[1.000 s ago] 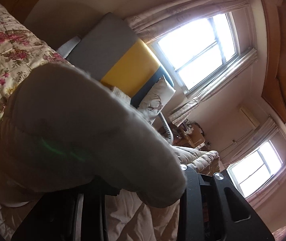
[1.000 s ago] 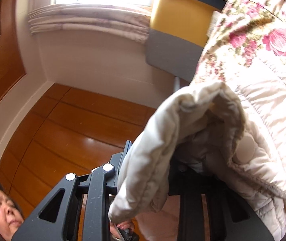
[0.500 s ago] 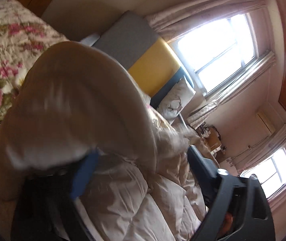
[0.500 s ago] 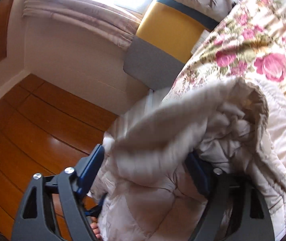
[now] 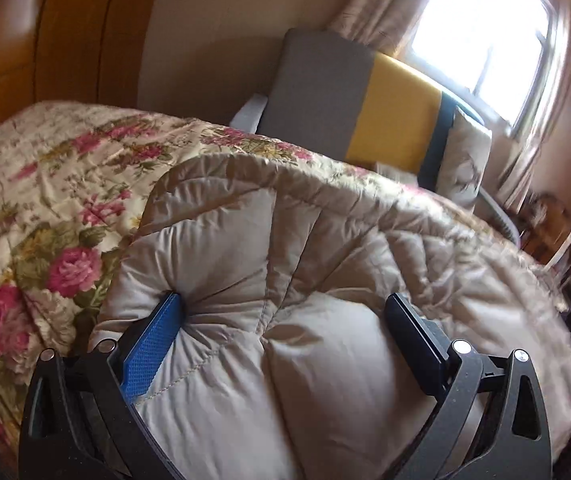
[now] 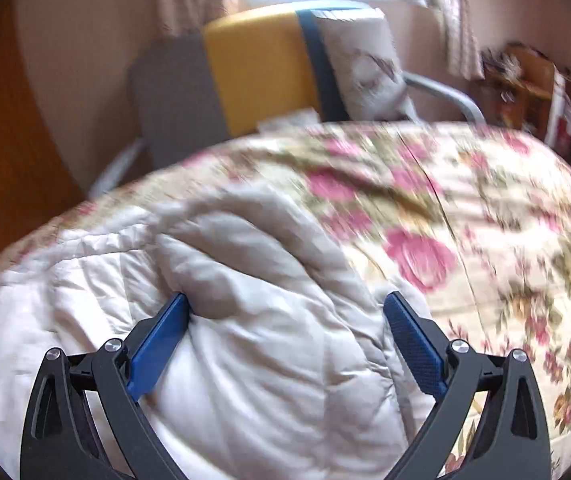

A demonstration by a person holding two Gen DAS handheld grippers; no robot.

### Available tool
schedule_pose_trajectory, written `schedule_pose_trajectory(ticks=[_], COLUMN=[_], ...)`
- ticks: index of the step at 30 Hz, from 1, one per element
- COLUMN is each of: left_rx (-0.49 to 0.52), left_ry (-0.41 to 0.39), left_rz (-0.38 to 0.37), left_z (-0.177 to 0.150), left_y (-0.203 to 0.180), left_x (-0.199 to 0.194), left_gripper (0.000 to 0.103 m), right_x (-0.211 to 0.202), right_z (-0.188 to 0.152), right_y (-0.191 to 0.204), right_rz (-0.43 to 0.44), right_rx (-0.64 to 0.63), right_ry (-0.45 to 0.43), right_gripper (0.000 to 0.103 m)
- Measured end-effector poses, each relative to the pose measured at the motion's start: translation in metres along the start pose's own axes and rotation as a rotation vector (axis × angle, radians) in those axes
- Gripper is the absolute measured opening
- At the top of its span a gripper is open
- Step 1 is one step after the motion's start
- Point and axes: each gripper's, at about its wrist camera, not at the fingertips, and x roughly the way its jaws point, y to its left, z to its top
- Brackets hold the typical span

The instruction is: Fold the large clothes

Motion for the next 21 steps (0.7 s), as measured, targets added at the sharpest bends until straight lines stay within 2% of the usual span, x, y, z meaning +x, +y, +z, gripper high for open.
schedule_pose_trajectory(ticks=[2,6,7,11,13,15,17,19,21], left_rx=[0.011,0.006,-0.009,-0.084,-0.047,0.025,0.095,0.144,0.158], left_ry=[-0.031,-0.002,-0.004,-0.046,-0.043,-0.017,0.031,0.099,0.17], left_rz=[0.005,0.033,0.02,-0.121,-0.168,-0.173,-0.163,-0.149,-0.134], left_z=[-0.006,-0.002,0.001,0.013,0.02,0.024,0.026,0.026,0.023], left_y=[0.0,-0.009,-0.012,-0.024,-0.04,-0.06,-0.078,-0.09,-0.095], left_x=[0.007,-0.009,-0.015,-0.042,-0.05,-0.048,-0.037,-0.02,0.0], left_gripper=[0.099,0.099,0.099,0.099,0.099,0.099,0.099,0.099,0.099], right_x=[0.008,0.001,-0.001,-0.031,-0.053,-0.069,-0.074,-0.069,-0.057], right_z=[-0.006,-0.014,-0.014,-0.02,-0.016,-0.013,-0.008,-0.004,-0.003], right_y=[-0.018,-0.018,-0.017,-0.01,0.003,0.022,0.044,0.066,0.082], right_rz=[0.069,0.051,0.048,0.024,0.028,0.087,0.134,0.172,0.178], right_rx=[0.083,0.058,0.057,0.057,0.025,-0.036,-0.112,-0.184,-0.23], right_ry=[0.011,-0.027,-0.035,-0.119,-0.174,-0.201,-0.166,-0.092,-0.013], right_gripper=[0.098,0.099,0.099,0.099,0.099,0.099,0.099,0.099,0.091])
